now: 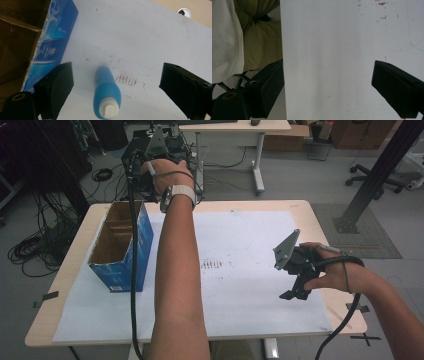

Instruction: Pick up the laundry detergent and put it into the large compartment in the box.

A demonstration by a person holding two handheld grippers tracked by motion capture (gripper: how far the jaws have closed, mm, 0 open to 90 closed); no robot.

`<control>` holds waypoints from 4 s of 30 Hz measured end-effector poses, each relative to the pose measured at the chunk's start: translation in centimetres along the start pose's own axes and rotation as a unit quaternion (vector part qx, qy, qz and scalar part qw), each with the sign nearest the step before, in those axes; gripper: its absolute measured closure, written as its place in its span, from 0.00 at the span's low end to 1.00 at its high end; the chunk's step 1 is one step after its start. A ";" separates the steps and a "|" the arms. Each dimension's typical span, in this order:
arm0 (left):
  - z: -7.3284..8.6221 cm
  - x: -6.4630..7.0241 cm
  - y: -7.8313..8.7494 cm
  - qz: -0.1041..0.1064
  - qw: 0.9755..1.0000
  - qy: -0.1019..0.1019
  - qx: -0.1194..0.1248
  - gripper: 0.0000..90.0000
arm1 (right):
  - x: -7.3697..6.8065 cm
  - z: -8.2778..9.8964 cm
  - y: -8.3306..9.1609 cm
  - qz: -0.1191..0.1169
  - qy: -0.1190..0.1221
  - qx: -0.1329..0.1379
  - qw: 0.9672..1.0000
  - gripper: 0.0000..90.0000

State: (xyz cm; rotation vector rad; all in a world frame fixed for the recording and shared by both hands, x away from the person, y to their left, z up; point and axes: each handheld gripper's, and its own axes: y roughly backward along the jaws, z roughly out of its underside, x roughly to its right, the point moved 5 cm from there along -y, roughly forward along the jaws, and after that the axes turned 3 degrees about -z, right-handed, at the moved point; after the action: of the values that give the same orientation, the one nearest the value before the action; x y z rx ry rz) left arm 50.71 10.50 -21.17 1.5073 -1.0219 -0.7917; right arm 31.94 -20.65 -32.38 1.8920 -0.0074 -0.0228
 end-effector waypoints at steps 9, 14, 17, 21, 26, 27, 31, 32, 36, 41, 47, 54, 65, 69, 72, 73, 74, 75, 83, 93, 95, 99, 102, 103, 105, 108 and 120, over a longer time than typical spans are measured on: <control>0.2 -0.1 0.4 0.009 1.000 -0.002 0.003 0.09 | 0.1 -0.1 0.1 0.000 0.004 0.001 1.000 0.13; 0.3 0.0 0.5 0.010 1.000 -0.002 0.003 0.09 | 0.0 0.0 -0.1 0.000 0.004 -0.002 1.000 0.13; 0.5 0.2 0.4 0.007 1.000 -0.006 -0.001 0.09 | 0.0 0.1 -0.1 0.002 0.003 -0.002 1.000 0.13; 0.8 0.2 0.5 0.004 1.000 -0.014 -0.004 0.09 | 0.0 0.0 -0.1 0.002 0.002 -0.002 1.000 0.13; 1.1 0.0 0.8 0.004 1.000 -0.012 -0.001 0.09 | -0.2 0.0 -0.1 0.002 0.004 -0.003 1.000 0.13; 1.2 0.0 0.9 0.003 1.000 -0.013 0.000 0.09 | -0.2 0.0 -0.1 0.003 0.004 -0.003 1.000 0.13; 1.7 -0.2 1.0 -0.001 1.000 -0.014 -0.004 0.09 | -0.3 -0.2 -0.1 0.003 0.008 -0.001 1.000 0.13; 1.8 -0.2 1.0 -0.001 1.000 -0.013 -0.003 0.09 | -0.4 -0.3 0.0 0.003 0.005 -0.001 1.000 0.13; 2.2 -0.3 1.1 -0.003 1.000 -0.006 -0.002 0.09 | -0.6 -0.4 0.0 0.003 0.010 0.002 1.000 0.13; 2.7 -0.2 0.5 -0.007 1.000 0.002 -0.006 0.10 | -0.8 -0.4 -0.1 0.003 0.014 0.004 1.000 0.13; 3.2 -0.2 -0.2 -0.013 1.000 0.006 -0.012 0.10 | -0.9 -0.3 -0.1 0.003 0.017 0.003 1.000 0.13; 3.9 0.0 -0.5 -0.012 1.000 0.009 -0.013 0.10 | -1.0 -0.4 -0.1 0.003 0.016 0.005 1.000 0.13; 4.9 0.2 -1.5 -0.009 1.000 0.011 -0.017 0.10 | -1.2 -0.6 -0.2 0.002 0.021 0.007 1.000 0.13; 5.3 0.1 -2.0 -0.013 1.000 0.011 -0.019 0.11 | -1.4 -0.6 -0.2 0.003 0.026 0.009 1.000 0.13; 5.5 0.2 -2.2 -0.013 1.000 0.009 -0.021 0.11 | -1.5 -0.6 -0.2 0.002 0.025 0.008 1.000 0.13; 5.6 0.3 -2.3 -0.013 1.000 0.008 -0.020 0.11 | -1.6 -0.6 -0.2 0.002 0.025 0.008 1.000 0.13; 5.7 0.3 -2.4 -0.014 1.000 0.007 -0.021 0.11 | -1.6 -0.6 -0.2 0.002 0.026 0.008 1.000 0.13; 5.7 0.4 -2.5 -0.014 1.000 0.007 -0.020 0.11 | -1.6 -0.6 -0.2 0.003 0.026 0.008 1.000 0.13; 6.3 0.8 -3.5 -0.020 1.000 0.004 -0.022 0.11 | -1.6 -0.4 -0.2 0.003 0.028 0.009 1.000 0.13; 7.0 0.9 -4.8 -0.025 0.999 0.001 -0.026 0.11 | -1.7 -0.4 -0.3 0.002 0.030 0.010 0.999 0.13; 7.1 0.8 -5.1 -0.025 0.999 0.003 -0.028 0.11 | -1.8 -0.4 -0.3 0.002 0.031 0.010 0.999 0.13; 7.3 0.8 -5.6 -0.024 0.999 0.002 -0.030 0.11 | -1.8 -0.5 -0.4 0.000 0.032 0.009 0.999 0.13; 7.4 0.7 -6.0 -0.026 0.999 0.004 -0.030 0.11 | -1.8 -0.5 -0.4 0.001 0.033 0.010 0.999 0.13; 7.4 0.7 -6.0 -0.026 0.999 0.004 -0.030 0.11 | -1.8 -0.5 -0.4 0.001 0.033 0.010 0.999 0.13; 7.5 0.6 -6.3 -0.028 0.999 0.002 -0.029 0.11 | -1.8 -0.5 -0.5 0.000 0.034 0.010 0.999 0.13; 7.6 0.5 -6.7 -0.028 0.999 0.004 -0.029 0.11 | -1.8 -0.5 -0.6 0.000 0.033 0.011 0.999 0.13; 7.8 0.3 -8.0 -0.030 0.999 0.001 -0.033 0.11 | -1.8 -0.6 -0.7 -0.003 0.033 0.009 0.999 0.13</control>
State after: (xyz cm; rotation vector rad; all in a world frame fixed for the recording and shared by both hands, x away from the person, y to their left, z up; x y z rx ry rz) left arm 45.27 7.28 -30.42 1.4872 -0.9445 -0.8586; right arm 30.16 -19.78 -32.85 1.9098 0.0434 0.0346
